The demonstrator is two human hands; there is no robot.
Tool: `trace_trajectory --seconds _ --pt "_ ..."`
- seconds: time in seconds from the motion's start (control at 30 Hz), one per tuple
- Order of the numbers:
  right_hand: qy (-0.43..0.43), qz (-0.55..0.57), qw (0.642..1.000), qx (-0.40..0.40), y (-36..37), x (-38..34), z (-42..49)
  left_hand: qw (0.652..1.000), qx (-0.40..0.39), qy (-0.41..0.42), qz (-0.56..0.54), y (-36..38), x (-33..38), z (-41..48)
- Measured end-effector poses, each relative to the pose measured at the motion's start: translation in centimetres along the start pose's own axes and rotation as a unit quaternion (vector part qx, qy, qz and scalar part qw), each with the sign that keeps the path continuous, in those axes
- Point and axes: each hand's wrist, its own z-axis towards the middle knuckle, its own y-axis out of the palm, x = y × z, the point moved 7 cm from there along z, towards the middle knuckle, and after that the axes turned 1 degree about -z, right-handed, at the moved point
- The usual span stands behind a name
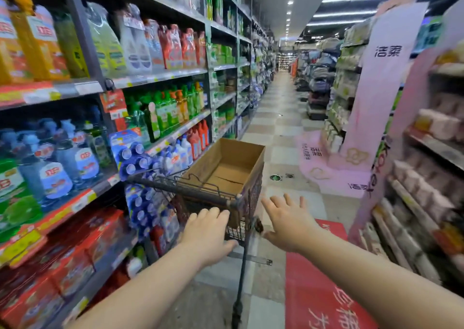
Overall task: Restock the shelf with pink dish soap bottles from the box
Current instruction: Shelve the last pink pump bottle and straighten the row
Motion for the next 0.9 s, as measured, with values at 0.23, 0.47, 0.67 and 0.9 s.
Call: trace_trajectory --seconds 0.23,0.47,0.67,0.9 --pt "0.051 -0.003 0.998 -0.036 4.1 6.6 2.2 0.998 -0.029 0.038 -0.038 4.0 6.0 7.6" --pt "0.073 -0.022 0.995 -0.068 8.7 13.0 9.5 0.994 -0.048 0.049 -0.082 8.4 7.6 18.7" --pt "0.086 -0.004 0.992 -0.092 11.4 17.9 17.9 0.994 -0.048 0.04 -0.09 9.5 5.6 29.4" --pt "0.07 -0.001 0.989 -0.129 14.4 21.5 26.0 0.991 -0.085 0.016 -0.105 13.1 4.6 37.1"
